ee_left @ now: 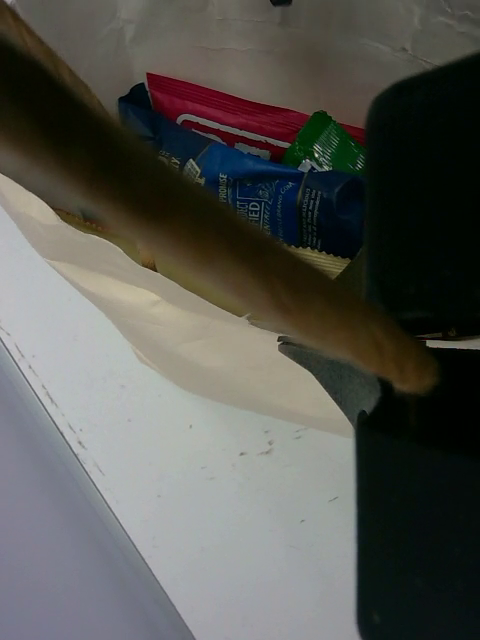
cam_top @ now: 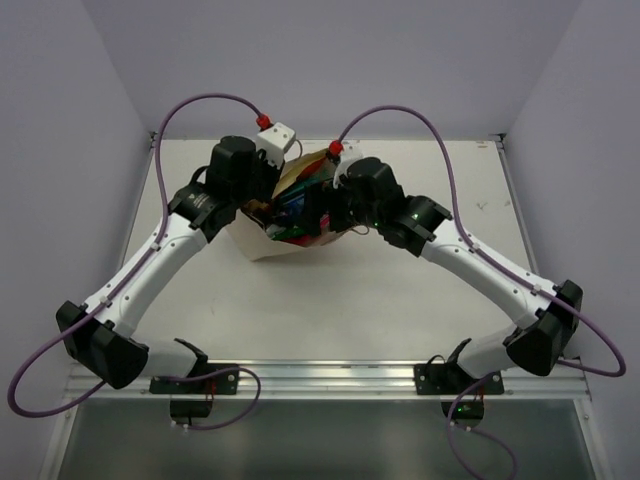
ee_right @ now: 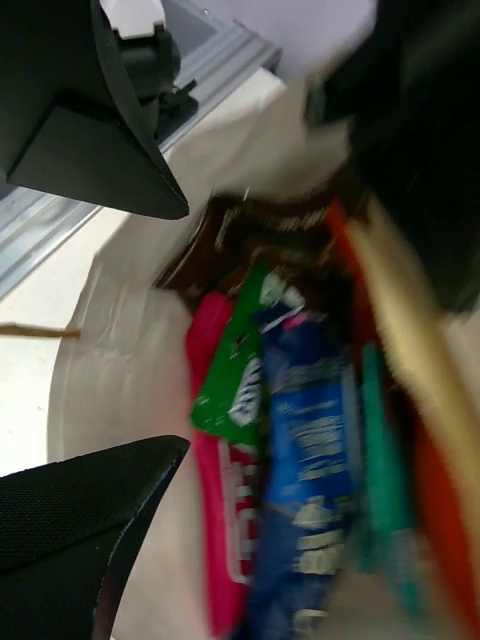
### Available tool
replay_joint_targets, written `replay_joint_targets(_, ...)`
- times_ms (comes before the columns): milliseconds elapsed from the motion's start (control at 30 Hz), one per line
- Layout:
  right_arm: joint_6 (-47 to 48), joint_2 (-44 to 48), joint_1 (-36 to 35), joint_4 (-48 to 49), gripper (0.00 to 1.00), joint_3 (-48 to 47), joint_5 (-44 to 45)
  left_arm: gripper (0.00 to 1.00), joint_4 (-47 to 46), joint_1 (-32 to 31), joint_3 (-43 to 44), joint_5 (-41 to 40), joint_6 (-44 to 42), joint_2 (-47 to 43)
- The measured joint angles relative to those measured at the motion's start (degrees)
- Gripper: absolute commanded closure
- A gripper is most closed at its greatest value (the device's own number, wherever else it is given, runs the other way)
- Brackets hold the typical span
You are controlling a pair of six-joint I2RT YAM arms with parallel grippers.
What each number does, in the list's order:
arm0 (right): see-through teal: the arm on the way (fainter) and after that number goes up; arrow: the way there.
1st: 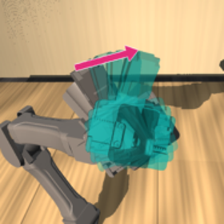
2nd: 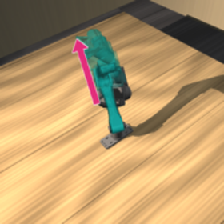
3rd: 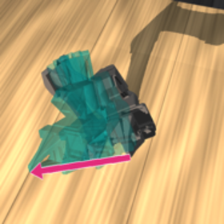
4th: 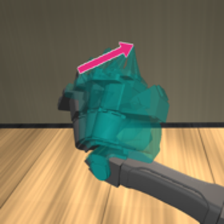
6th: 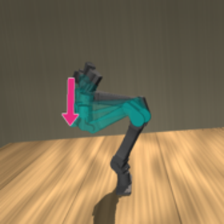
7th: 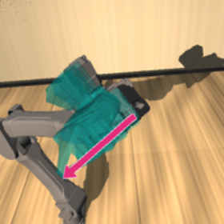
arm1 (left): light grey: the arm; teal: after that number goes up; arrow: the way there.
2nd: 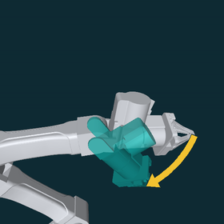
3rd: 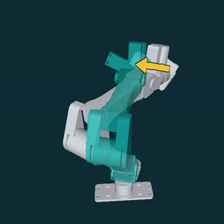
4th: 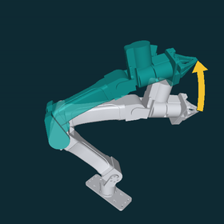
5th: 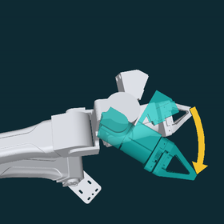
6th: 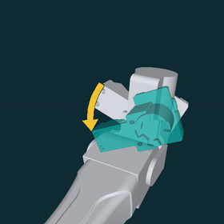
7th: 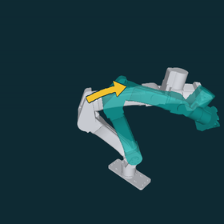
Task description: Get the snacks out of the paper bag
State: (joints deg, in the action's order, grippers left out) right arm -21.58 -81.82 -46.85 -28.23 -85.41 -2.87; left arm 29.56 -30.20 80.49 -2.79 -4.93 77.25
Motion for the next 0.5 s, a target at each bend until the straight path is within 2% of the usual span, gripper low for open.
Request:
replay_joint_targets(133,-7.5,-1.0,0.0,-0.6,0.08,5.1,4.7,1.00,-1.2,-0.3,-1.4,-0.5,2.9,-0.2)
replay_joint_targets(233,-13.6,-1.5,0.0,0.0,0.08,5.4,8.5,1.00,-1.9,-0.7,-2.2,-0.5,5.6,-0.8)
replay_joint_targets(500,-27.1,-7.5,0.0,-0.6,0.12,-0.3,15.9,1.00,-2.1,-3.3,-3.2,-0.3,9.9,-2.4)
